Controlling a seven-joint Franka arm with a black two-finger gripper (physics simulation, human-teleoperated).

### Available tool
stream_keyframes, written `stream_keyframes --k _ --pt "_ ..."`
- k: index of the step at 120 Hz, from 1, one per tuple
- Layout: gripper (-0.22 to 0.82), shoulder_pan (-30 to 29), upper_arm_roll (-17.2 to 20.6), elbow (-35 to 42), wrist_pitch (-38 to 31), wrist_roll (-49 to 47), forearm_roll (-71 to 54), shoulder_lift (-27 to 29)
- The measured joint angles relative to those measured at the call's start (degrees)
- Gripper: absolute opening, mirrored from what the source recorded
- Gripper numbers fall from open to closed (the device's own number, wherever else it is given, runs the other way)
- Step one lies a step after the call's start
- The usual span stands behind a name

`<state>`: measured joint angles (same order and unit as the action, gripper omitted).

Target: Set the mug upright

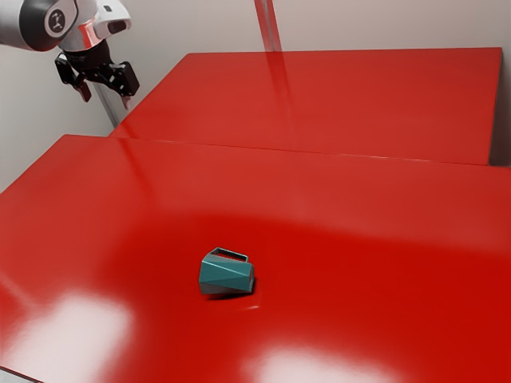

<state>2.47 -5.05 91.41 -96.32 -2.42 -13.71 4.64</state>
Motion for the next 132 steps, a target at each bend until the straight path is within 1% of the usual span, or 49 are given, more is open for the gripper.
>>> stream_keyframes --k 36,48,67,75,91,104,113,132 --pt "0.6 0.05 0.04 0.95 -0.88 0.66 0.59 0.28" --pt "0.6 0.0 -0.01 2.75 -1.24 0.9 5.02 0.49" --pt "0.6 0.03 -0.58 9.38 -1.61 0.58 16.19 2.03" --pt "0.6 0.05 -1.44 12.99 -1.99 -0.04 21.48 2.11" --pt "0.6 -0.14 -3.2 21.5 -4.57 -1.19 30.91 1.99" --pt "0.6 -0.31 -3.59 26.58 -6.37 -1.95 36.05 1.55" --pt "0.6 -0.49 -3.64 29.14 -7.51 -2.4 38.48 0.45" --pt "0.6 -0.63 -3.65 30.81 -9.08 -3.2 41.13 -3.78"
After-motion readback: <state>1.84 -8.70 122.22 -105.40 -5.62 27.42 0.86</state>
